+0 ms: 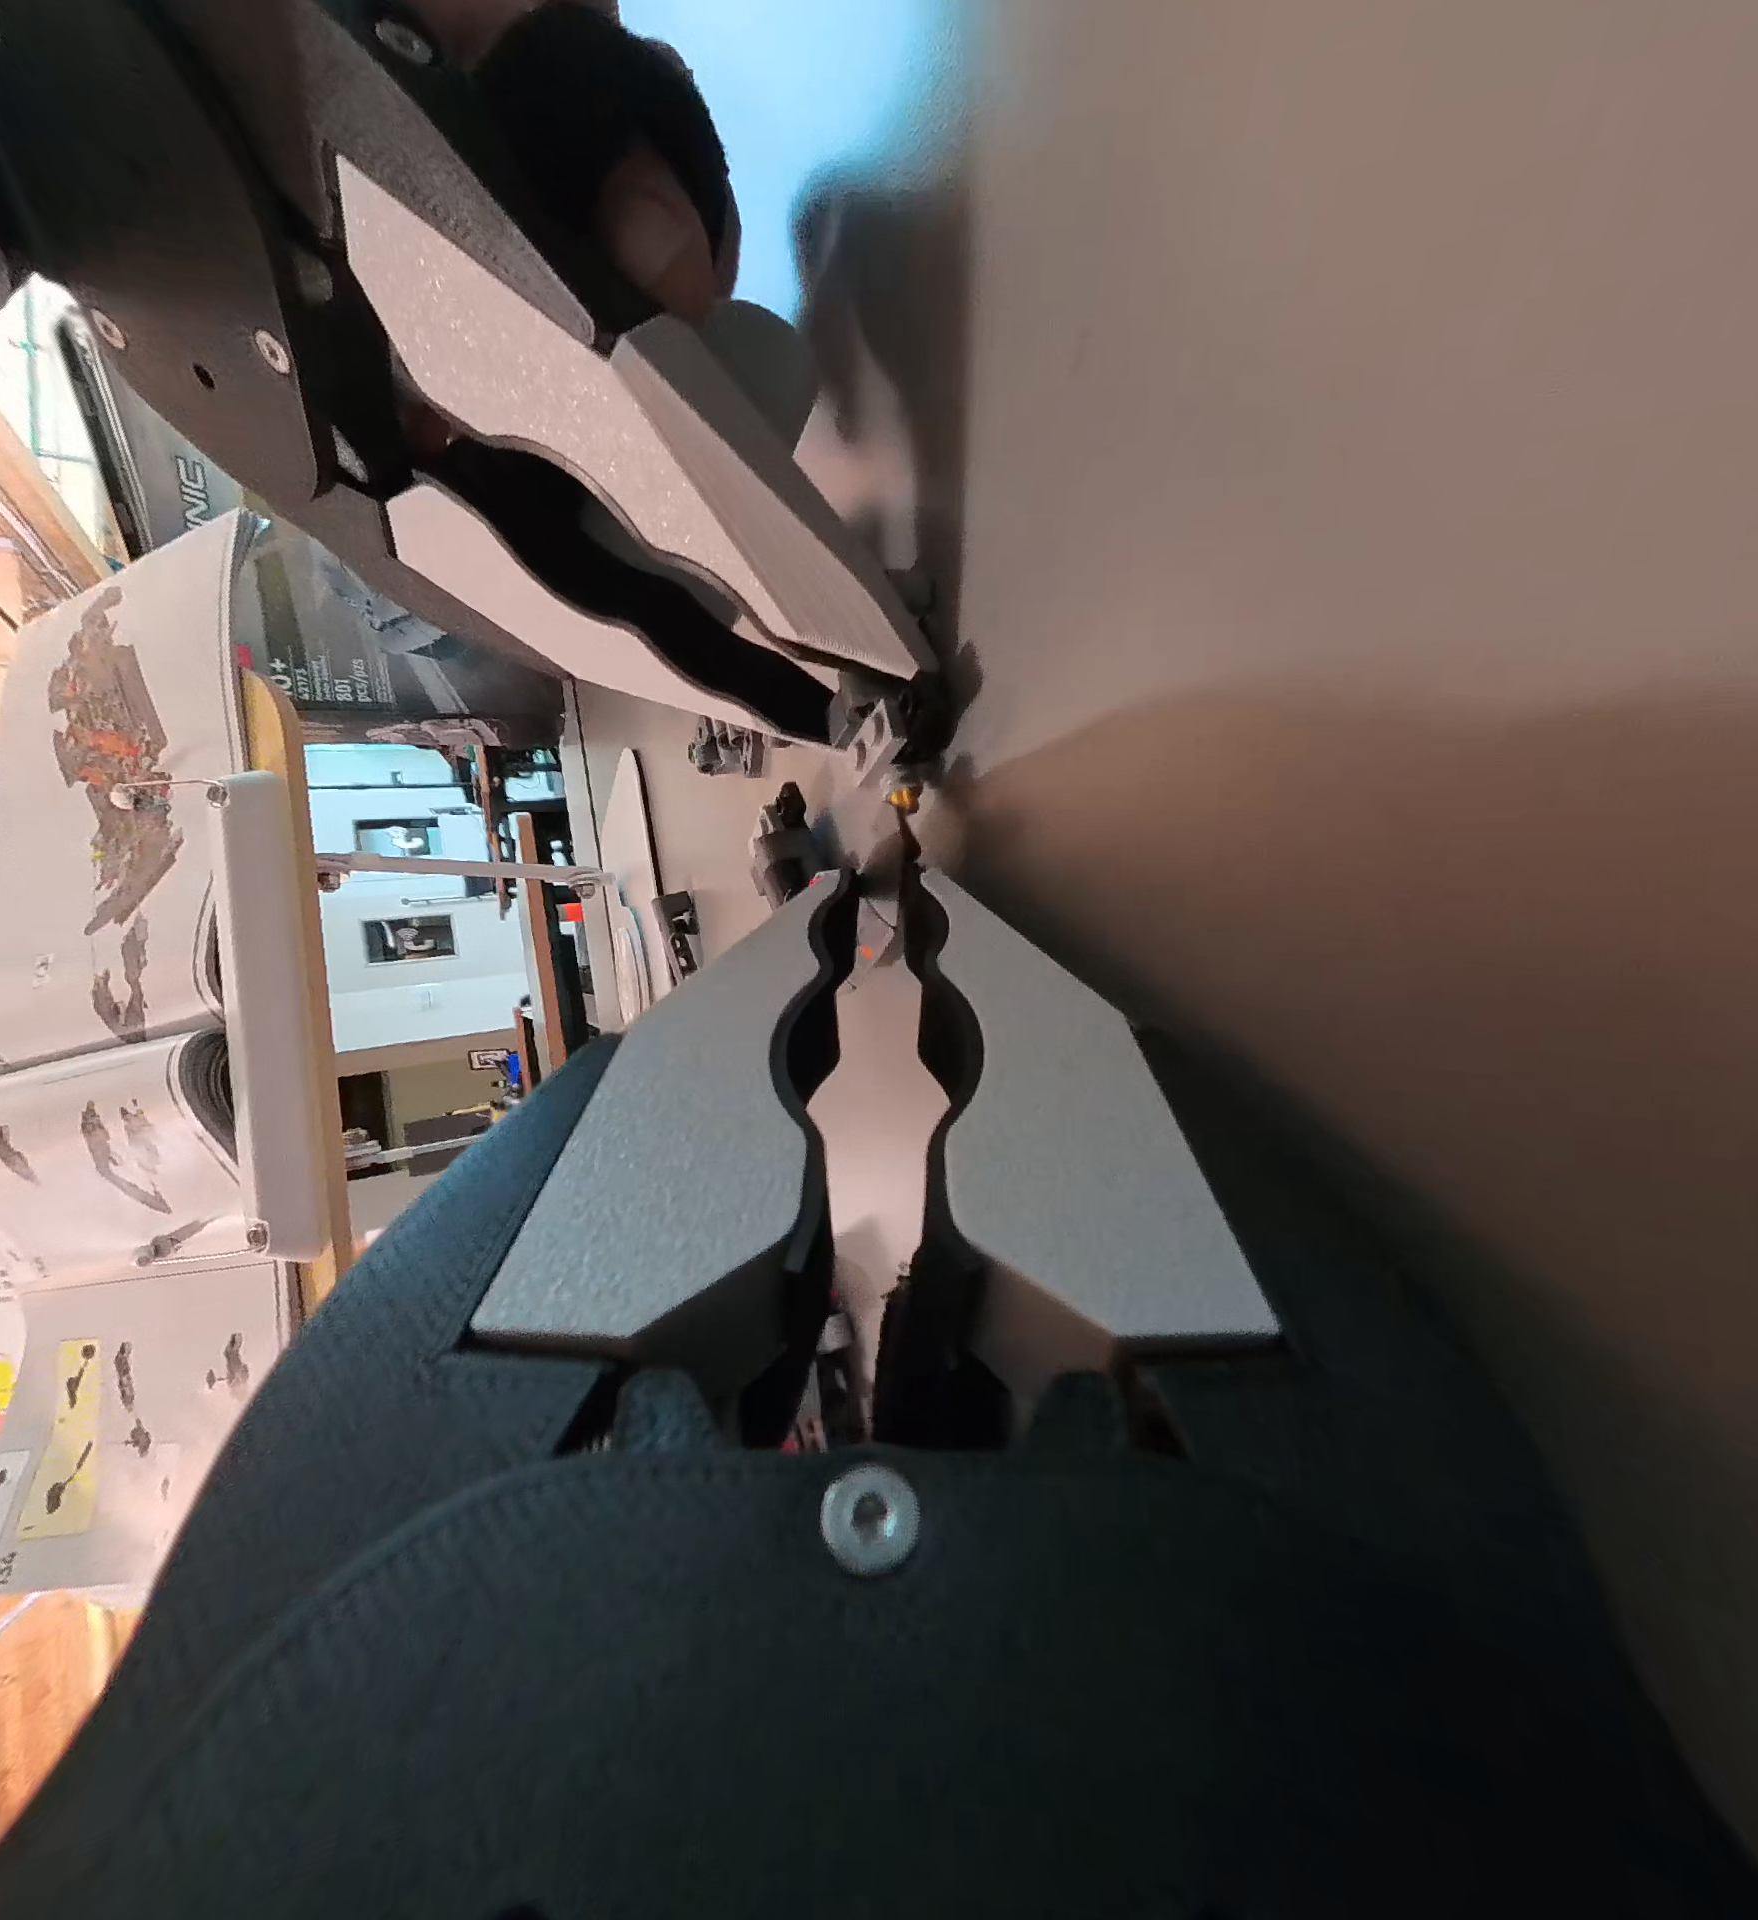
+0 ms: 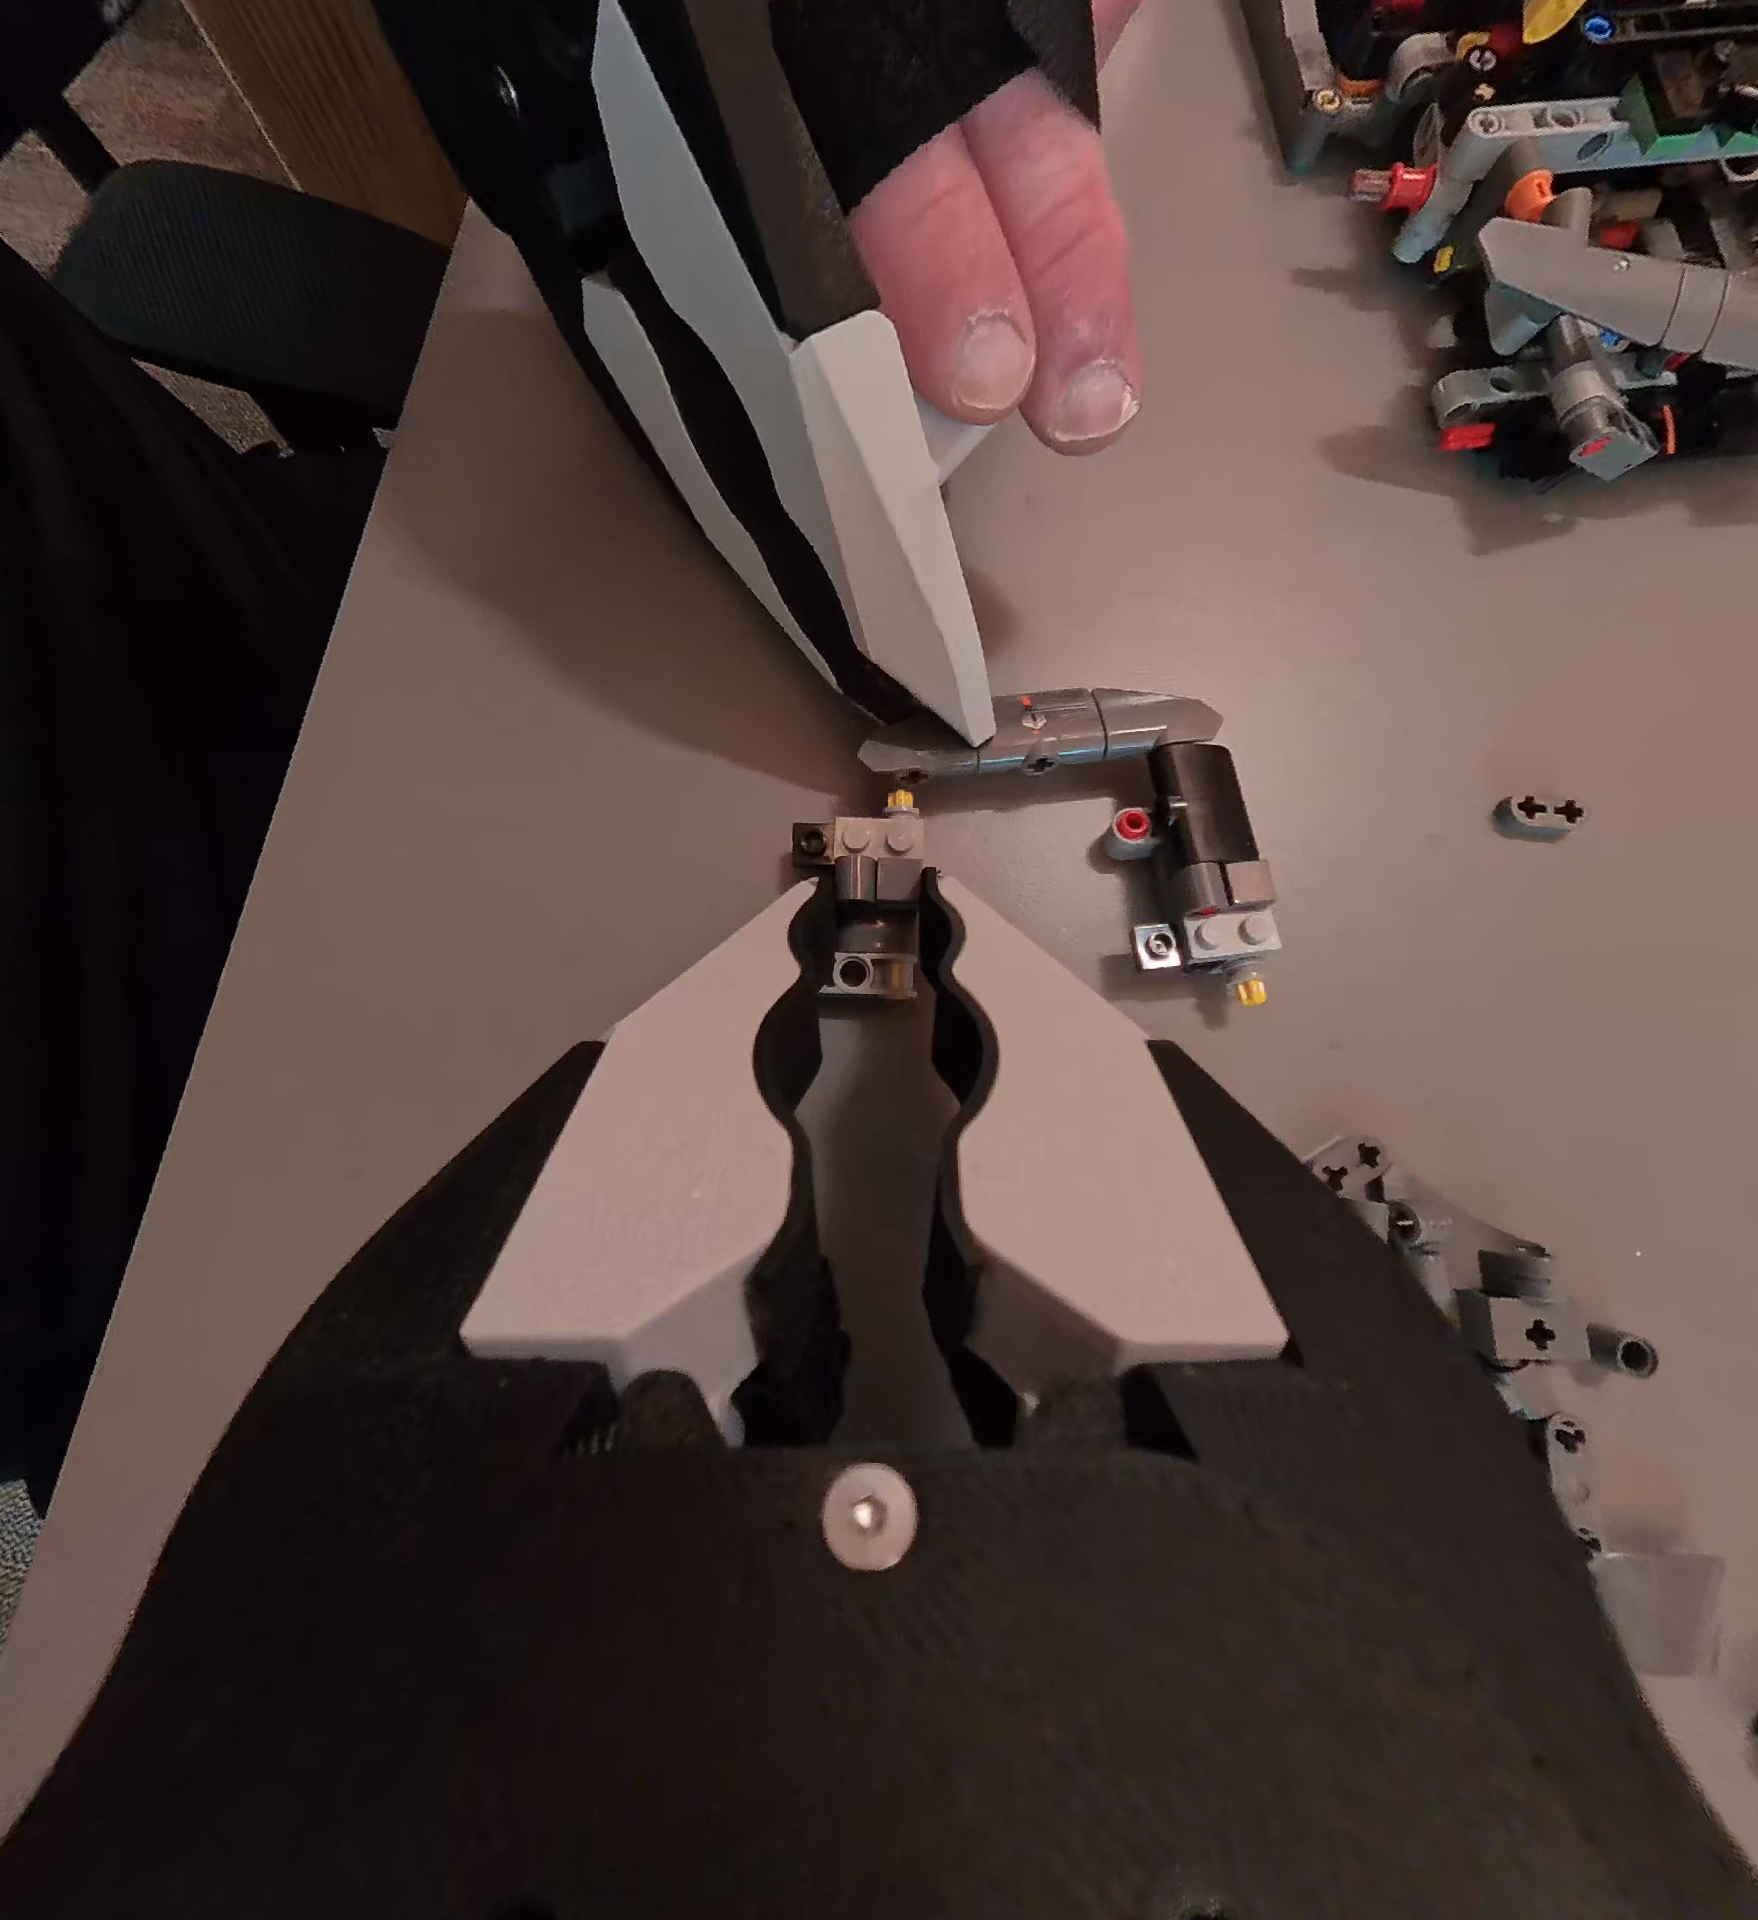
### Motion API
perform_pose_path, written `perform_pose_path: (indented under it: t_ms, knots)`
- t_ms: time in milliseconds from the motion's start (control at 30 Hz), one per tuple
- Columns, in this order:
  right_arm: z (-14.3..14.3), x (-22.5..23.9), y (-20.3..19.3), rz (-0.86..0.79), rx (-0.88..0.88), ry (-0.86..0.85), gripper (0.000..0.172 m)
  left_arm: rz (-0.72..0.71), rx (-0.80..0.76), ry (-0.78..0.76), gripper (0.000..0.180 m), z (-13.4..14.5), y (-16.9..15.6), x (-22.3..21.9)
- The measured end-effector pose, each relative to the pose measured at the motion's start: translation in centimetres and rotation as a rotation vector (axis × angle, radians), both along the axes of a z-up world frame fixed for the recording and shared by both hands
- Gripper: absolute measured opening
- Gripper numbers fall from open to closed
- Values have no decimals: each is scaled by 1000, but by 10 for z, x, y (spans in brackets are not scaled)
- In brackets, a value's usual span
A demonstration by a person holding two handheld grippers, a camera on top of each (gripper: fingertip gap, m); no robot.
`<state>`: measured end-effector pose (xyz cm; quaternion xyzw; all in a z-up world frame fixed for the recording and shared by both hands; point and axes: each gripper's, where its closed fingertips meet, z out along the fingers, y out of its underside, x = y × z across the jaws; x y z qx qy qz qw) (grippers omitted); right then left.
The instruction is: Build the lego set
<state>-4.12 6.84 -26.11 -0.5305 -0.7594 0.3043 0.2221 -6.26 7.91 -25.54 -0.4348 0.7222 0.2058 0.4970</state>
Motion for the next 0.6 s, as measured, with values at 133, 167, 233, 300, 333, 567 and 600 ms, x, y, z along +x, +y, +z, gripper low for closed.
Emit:
perform_pose_path:
  t_ms: [133, 167, 233, 300, 333, 567, 600]
  knots:
    - [0, -1, 0, 19, 12, 4, 13, -22, 26, 28, 6, 0, 2, -1]
    - [0, -1, 0, 19, 15, 2, 13, -24, 29, 41, 6, -1, 3, -2]
    - [0, -1, 2, 17, 15, 0, 13, -46, 53, 82, 6, -2, 2, -2]
    - [0, -1, 3, 19, 6, 4, 13, -63, 53, 108, 6, -2, 2, -2]
    - [0, -2, 3, 21, 3, 6, 13, -71, 49, 118, 6, -2, 2, -2]
    - [0, -3, 3, 33, 3, 19, 12, -106, 44, 183, 6, -4, 2, -1]
    - [0, -3, 3, 32, 3, 21, 13, -109, 43, 181, 6, -4, 2, -1]
